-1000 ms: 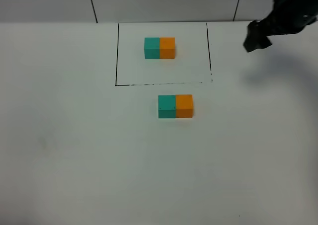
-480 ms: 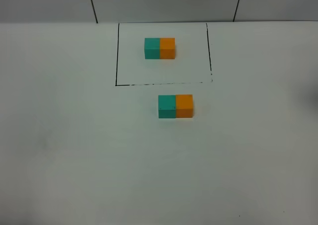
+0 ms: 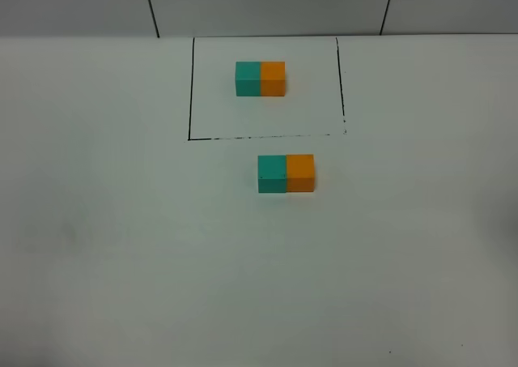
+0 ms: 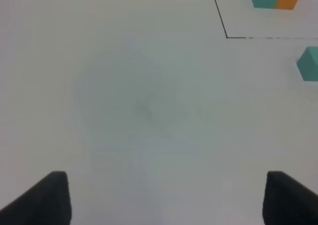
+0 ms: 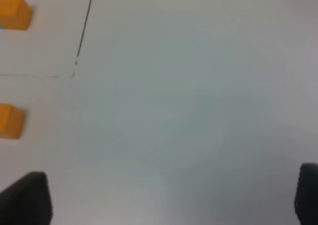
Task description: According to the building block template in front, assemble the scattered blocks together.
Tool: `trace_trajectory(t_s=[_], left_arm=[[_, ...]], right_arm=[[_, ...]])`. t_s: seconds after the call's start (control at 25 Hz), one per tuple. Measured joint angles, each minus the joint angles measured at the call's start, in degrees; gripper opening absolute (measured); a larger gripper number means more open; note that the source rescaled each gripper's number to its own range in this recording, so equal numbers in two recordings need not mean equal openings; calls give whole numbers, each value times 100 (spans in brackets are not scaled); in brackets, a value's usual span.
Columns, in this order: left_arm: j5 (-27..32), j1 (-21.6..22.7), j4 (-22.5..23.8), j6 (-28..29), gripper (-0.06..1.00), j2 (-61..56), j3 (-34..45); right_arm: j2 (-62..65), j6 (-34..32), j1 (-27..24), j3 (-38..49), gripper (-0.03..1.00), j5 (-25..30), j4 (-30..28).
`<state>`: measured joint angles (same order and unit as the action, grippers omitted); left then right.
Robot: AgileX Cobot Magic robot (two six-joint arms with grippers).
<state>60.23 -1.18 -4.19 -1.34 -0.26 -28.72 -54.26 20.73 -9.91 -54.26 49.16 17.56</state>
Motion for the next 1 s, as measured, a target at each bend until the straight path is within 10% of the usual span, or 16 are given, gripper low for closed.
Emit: trace_trajectory(t_s=[1.0], left_arm=[[0,0,0,0,66,0,0]], right_arm=[[4524,-1279,1011,2481,94,1076,-539]])
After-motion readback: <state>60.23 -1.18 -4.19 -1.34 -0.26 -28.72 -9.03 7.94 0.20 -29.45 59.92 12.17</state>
